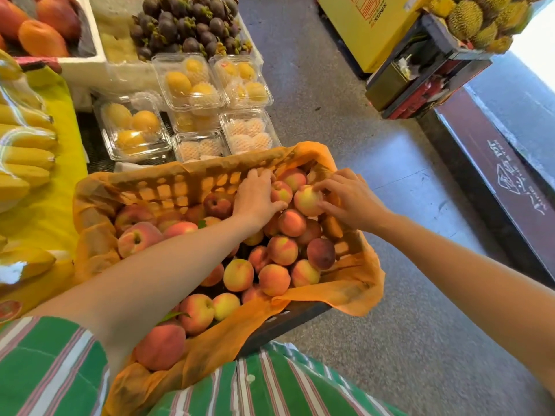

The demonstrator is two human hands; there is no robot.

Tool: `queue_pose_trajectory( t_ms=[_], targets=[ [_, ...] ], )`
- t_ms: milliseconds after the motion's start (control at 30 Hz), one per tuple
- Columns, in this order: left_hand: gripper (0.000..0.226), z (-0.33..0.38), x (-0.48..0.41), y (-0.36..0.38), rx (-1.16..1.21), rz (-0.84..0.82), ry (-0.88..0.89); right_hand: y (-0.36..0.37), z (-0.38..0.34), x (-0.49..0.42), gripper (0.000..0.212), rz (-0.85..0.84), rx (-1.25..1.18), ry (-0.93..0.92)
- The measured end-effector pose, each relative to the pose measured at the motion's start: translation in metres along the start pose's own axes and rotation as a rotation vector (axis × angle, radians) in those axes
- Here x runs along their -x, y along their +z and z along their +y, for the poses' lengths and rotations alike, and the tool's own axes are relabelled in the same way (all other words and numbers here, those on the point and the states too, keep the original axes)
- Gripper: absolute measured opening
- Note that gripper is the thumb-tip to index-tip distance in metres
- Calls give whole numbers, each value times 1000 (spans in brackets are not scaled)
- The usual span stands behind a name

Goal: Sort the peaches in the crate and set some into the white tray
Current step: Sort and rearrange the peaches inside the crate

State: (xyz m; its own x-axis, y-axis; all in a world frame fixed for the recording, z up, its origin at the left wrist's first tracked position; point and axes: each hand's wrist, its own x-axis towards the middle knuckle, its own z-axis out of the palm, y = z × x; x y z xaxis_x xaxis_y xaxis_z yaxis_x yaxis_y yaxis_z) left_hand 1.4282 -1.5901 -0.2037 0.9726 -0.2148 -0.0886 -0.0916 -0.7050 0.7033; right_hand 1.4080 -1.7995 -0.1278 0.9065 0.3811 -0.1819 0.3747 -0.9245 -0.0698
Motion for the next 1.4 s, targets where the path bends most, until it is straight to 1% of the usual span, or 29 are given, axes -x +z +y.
queue_pose_trajectory(
  t_ms=[67,167,367,433,533,567,633,733,767,867,900,933,1000,1033,1100,1167,1267,1400],
  targets=[
    [59,-3,-5,-7,32,-60,-14,-1,0,1,39,-2,-26,8],
    [53,-7,-6,-14,37,-135,27,-1,0,5,37,0,-93,20],
    [56,-12,8,-30,3,-252,64,-1,-14,13,28,37,-238,-49],
    [48,-13,15,-49,-38,-341,100,-2,-26,14,24,33,-316,-75],
    [28,-20,31,-84,-117,-571,115,-1,-51,11,21,-17,-395,-123],
    [22,-25,37,-95,-133,-634,108,0,-62,9,21,-54,-406,-135],
    [17,-37,49,-115,-196,-707,76,5,-84,5,23,-152,-435,-138],
    [21,-58,69,-139,-373,-702,49,14,-117,-3,26,-251,-463,-180],
    [25,-65,75,-144,-453,-667,71,18,-127,-7,27,-270,-467,-200],
    [38,-81,90,-153,-750,-489,228,30,-154,-18,32,-296,-495,-211],
    [43,-87,93,-155,-798,-470,232,33,-161,-23,35,-296,-507,-201],
    [49,-92,94,-156,-820,-485,202,36,-168,-27,39,-298,-514,-180],
    [66,-99,92,-159,-803,-559,125,39,-179,-37,47,-308,-548,-132],
    [71,-101,91,-160,-772,-586,111,41,-183,-43,50,-307,-572,-115],
    [68,-105,88,-162,-702,-589,129,48,-188,-54,55,-314,-591,-85],
    [64,-108,85,-165,-643,-577,158,56,-192,-63,61,-375,-598,-54],
    [64,-114,79,-170,-560,-605,167,70,-197,-73,74,-448,-570,-34],
    [62,-117,75,-175,-471,-629,159,87,-195,-84,85,-365,-441,-74]
  ],
)
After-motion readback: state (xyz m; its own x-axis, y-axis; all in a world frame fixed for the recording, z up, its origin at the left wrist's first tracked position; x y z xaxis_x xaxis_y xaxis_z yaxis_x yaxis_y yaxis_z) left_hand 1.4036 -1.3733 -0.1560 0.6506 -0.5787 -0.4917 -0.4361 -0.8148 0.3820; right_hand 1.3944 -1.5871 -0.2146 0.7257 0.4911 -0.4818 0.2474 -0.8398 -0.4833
